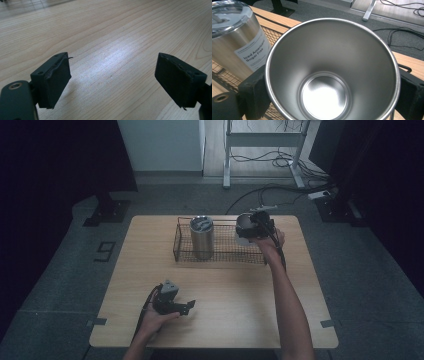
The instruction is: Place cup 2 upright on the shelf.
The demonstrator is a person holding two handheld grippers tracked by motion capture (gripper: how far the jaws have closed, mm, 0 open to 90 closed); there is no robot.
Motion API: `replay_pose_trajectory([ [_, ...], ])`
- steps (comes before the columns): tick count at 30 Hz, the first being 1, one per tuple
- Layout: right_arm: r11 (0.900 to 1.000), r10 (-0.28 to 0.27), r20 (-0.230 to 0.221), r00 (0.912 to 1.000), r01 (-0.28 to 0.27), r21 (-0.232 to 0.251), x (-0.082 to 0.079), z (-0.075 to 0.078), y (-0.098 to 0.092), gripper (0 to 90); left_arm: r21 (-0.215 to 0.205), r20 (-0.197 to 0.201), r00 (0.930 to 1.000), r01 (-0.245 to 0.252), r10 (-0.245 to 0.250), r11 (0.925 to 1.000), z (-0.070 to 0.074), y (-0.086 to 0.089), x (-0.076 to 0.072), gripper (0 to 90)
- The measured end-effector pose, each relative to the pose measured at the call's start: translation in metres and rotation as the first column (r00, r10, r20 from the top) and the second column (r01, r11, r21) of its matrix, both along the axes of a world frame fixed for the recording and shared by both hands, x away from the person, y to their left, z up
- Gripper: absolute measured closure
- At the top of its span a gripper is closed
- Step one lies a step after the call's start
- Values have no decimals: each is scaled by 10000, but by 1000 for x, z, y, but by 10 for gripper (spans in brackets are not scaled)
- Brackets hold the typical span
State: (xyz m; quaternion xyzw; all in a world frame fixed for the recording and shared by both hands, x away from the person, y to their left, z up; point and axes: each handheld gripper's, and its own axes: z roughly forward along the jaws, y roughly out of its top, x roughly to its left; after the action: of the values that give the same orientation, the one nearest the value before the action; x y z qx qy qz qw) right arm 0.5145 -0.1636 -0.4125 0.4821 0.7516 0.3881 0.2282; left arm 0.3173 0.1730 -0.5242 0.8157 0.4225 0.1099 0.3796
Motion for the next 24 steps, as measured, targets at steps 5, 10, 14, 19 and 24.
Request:
replay_pose_trajectory([
  [5, 10000, 30, -88, 10000, -30, -23, 4, -5, 2, 70, -10, -13, 10000, -19, 19, 10000, 0, 0, 0, 134],
  [10, 9999, 65, -152, 9999, -67, -128, 8, -10, 4, 70, -12, -25, 10000, -9, 9, 10000, -1, 0, 0, 134],
  [14, 9999, 62, -226, 9997, -65, -156, 12, -14, 4, 70, -44, -34, 10000, -14, 14, 10000, -1, 0, 0, 134],
  [19, 9998, 69, -347, 9994, -76, -184, 16, -20, 4, 70, -57, -61, 10000, -19, 19, 10000, -1, 1, 0, 135],
  [24, 9996, 148, -428, 9990, -158, -235, 19, -25, 5, 70, -117, -48, 10000, -14, 14, 9999, 0, 1, -1, 143],
])
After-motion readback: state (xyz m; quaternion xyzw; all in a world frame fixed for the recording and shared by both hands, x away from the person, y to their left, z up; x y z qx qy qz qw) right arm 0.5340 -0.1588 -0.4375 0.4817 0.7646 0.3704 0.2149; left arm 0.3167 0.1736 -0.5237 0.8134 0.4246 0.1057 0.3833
